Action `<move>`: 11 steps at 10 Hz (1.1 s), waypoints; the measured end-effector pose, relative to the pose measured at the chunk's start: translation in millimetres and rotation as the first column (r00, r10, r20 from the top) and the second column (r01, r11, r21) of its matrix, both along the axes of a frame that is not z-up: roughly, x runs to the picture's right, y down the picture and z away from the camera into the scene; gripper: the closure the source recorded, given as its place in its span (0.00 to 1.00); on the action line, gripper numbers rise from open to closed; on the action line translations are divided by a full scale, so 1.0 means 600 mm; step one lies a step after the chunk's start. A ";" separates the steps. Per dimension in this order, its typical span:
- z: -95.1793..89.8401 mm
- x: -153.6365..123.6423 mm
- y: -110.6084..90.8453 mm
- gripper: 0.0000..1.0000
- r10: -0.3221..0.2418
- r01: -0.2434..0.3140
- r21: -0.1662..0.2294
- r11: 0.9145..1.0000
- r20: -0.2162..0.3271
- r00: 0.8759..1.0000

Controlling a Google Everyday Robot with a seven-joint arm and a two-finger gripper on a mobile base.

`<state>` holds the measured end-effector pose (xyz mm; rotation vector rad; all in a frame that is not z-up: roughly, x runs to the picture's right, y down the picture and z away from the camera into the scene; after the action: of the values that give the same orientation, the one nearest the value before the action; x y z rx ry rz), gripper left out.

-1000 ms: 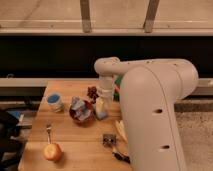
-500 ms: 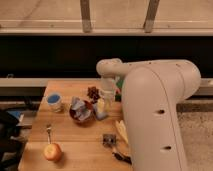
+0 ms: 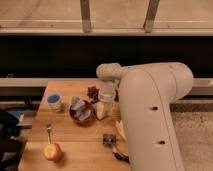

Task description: Place sponge in table surface

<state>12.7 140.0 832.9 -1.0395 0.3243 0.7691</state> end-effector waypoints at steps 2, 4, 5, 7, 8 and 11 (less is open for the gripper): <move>-0.005 -0.004 0.007 0.38 0.004 -0.004 -0.011 1.000 -0.001 1.000; -0.008 -0.015 0.003 0.38 -0.008 0.008 0.007 1.000 -0.013 1.000; -0.007 -0.026 0.000 0.38 -0.025 0.025 0.022 0.999 -0.019 1.000; -0.001 -0.038 -0.005 0.38 -0.047 0.049 0.046 0.998 -0.037 0.998; 0.004 -0.037 -0.009 0.38 -0.053 0.056 0.059 0.997 -0.052 0.997; 0.035 -0.016 -0.002 0.38 -0.053 0.062 0.084 0.995 -0.105 0.993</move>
<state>3.3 138.8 854.0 -0.9072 0.4039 0.7800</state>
